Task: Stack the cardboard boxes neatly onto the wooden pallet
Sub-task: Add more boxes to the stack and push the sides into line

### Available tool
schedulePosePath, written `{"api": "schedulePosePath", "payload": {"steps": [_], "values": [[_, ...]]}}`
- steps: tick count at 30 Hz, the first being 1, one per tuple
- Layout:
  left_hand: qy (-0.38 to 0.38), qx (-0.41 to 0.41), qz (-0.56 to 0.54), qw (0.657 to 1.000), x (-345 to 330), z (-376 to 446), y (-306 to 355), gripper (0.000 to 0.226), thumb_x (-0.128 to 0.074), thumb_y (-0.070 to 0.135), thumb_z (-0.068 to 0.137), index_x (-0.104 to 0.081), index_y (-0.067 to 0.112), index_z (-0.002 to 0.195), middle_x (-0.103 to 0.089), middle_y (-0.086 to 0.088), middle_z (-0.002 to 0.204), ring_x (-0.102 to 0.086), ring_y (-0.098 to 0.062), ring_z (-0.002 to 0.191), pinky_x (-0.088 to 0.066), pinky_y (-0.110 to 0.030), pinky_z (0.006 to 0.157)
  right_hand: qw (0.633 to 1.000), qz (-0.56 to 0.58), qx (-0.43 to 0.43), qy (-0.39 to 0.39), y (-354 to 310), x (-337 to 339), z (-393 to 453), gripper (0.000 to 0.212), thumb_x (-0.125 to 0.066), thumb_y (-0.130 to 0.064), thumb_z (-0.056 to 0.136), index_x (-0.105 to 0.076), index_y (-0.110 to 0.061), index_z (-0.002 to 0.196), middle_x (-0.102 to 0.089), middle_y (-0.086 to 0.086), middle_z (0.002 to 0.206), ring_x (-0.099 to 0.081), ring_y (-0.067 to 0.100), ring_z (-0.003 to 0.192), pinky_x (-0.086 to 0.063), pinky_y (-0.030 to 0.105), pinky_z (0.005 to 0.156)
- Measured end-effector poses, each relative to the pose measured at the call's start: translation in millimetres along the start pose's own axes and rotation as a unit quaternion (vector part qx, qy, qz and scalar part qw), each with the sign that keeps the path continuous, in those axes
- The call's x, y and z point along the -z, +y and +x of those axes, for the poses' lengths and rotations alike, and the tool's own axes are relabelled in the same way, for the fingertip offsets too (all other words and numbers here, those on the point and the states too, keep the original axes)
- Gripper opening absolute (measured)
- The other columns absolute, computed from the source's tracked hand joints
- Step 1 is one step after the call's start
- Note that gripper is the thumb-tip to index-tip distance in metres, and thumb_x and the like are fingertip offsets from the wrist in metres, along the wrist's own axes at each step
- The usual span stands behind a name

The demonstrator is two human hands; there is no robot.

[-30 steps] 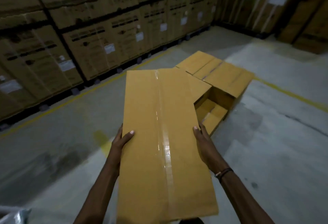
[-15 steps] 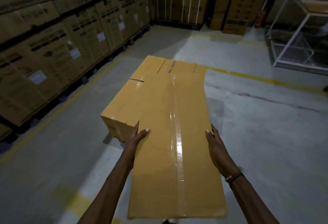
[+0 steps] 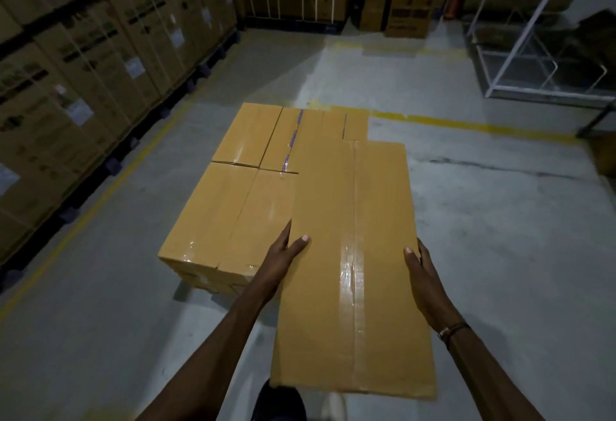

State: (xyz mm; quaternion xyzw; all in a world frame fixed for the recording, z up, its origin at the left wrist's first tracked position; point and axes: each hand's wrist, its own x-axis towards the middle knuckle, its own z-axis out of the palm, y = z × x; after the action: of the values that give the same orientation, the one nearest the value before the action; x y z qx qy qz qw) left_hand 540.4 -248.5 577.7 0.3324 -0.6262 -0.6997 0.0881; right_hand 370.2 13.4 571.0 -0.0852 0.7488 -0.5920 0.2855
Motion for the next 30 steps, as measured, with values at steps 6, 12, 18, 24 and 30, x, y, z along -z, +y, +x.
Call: {"api": "schedulePosePath", "payload": {"steps": [6, 12, 18, 24, 30], "values": [[-0.049, -0.006, 0.067, 0.997, 16, 69, -1, 0.057, -0.06, 0.052, 0.101, -0.031, 0.054, 0.15, -0.052, 0.016, 0.146, -0.06, -0.002, 0.121, -0.053, -0.03, 0.101, 0.999, -0.002, -0.03, 0.017, 10, -17, 55, 0.083, -0.05, -0.081, 0.092, -0.027, -0.044, 0.162, -0.041, -0.008, 0.164, -0.044, 0.018, 0.147, -0.04, 0.051, 0.12], [-0.079, -0.028, 0.16, 0.984, 33, 146, -10, 0.038, -0.057, 0.049, 0.104, -0.037, 0.058, 0.135, -0.049, 0.009, 0.136, -0.048, -0.01, 0.126, -0.041, -0.019, 0.101, 0.996, 0.016, -0.056, 0.073, -2, -50, 102, 0.055, -0.044, -0.04, 0.11, -0.029, -0.03, 0.162, -0.046, -0.011, 0.149, -0.048, 0.007, 0.129, -0.04, 0.028, 0.1], [-0.088, -0.011, 0.219, 0.972, 44, 224, -42, 0.058, -0.057, 0.056, 0.101, -0.043, 0.039, 0.154, -0.049, 0.002, 0.131, -0.045, -0.019, 0.128, -0.04, -0.033, 0.108, 0.992, 0.026, -0.088, 0.085, 20, -70, 153, 0.054, -0.045, -0.04, 0.11, -0.031, -0.032, 0.161, -0.047, -0.012, 0.149, -0.046, 0.011, 0.137, -0.039, 0.033, 0.109], [-0.05, 0.001, 0.221, 0.974, 48, 288, -82, 0.038, -0.06, 0.053, 0.1, -0.044, 0.059, 0.133, -0.049, 0.019, 0.117, -0.051, -0.017, 0.117, -0.04, -0.025, 0.092, 0.991, 0.015, -0.113, 0.063, 66, -86, 223, 0.058, -0.048, -0.049, 0.106, -0.032, -0.037, 0.16, -0.049, -0.013, 0.153, -0.048, 0.011, 0.141, -0.039, 0.038, 0.117], [0.007, 0.031, 0.193, 0.981, 51, 342, -145, 0.072, -0.062, 0.054, 0.097, -0.035, 0.032, 0.16, -0.051, 0.003, 0.131, -0.051, -0.017, 0.119, -0.041, -0.028, 0.097, 0.992, 0.003, -0.113, 0.059, 126, -105, 292, 0.059, -0.046, -0.052, 0.106, -0.03, -0.04, 0.162, -0.047, -0.019, 0.153, -0.049, 0.003, 0.136, -0.039, 0.033, 0.115]]}}
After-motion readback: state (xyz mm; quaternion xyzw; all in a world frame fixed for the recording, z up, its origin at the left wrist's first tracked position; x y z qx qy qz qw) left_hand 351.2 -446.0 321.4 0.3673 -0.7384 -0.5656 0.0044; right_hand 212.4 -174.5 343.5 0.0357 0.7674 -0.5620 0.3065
